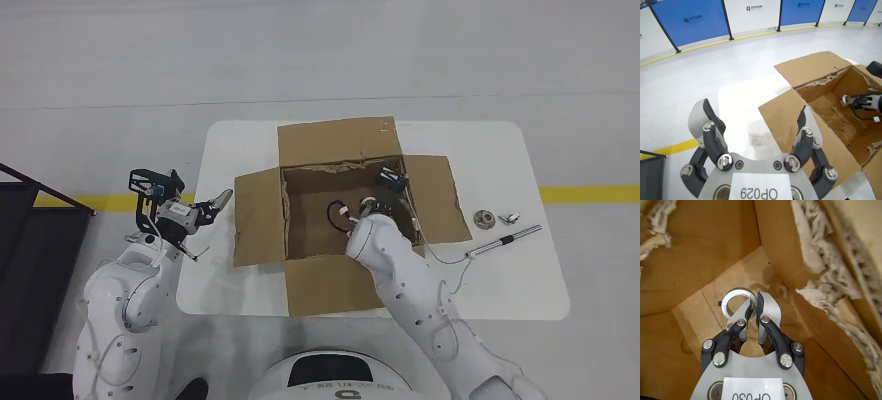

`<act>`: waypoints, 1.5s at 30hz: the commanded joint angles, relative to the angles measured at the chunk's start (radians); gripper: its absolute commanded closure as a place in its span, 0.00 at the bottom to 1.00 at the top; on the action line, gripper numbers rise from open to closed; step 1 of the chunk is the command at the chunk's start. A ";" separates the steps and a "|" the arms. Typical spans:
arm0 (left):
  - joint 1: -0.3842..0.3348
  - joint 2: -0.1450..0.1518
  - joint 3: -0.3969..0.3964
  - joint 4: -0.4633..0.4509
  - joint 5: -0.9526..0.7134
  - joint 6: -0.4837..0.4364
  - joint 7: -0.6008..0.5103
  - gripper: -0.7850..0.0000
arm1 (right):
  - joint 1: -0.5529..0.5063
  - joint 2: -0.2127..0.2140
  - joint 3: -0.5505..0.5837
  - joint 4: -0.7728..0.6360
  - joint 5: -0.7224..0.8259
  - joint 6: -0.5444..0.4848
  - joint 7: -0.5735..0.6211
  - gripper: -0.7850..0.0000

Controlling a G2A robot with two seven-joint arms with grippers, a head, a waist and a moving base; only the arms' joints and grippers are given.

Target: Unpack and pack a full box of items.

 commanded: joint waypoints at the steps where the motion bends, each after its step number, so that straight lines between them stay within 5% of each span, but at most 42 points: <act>1: 0.000 0.000 0.000 0.000 0.000 0.000 0.000 0.00 | 0.013 -0.017 0.003 0.049 -0.009 0.000 0.000 1.00; 4: 0.000 0.000 0.000 0.000 0.000 0.000 0.000 0.00 | 0.036 -0.044 0.005 0.119 -0.023 0.000 0.000 1.00; 8: 0.000 0.000 0.000 0.000 0.000 0.000 0.000 0.00 | 0.052 -0.076 0.011 0.160 -0.052 0.000 0.000 0.85; 16: 0.000 0.000 0.000 0.000 0.000 0.000 0.000 0.00 | -0.025 -0.107 0.054 0.024 -0.129 -0.010 0.010 0.67; 19: 0.000 0.000 0.000 0.000 0.000 0.000 0.000 0.00 | -0.103 -0.102 0.091 -0.136 -0.188 -0.064 0.064 0.64; 26: 0.000 0.000 0.000 0.000 0.000 0.000 0.000 0.00 | -0.451 -0.075 0.355 -0.791 -0.211 -0.282 0.282 0.56; 36: 0.000 0.000 0.000 0.000 0.000 0.000 0.000 0.00 | -0.499 -0.073 0.851 -0.798 0.185 -0.247 0.239 0.54; 45: 0.000 0.000 0.000 0.000 0.000 0.000 0.000 0.00 | -0.471 -0.066 0.988 -0.599 0.252 -0.221 0.221 0.53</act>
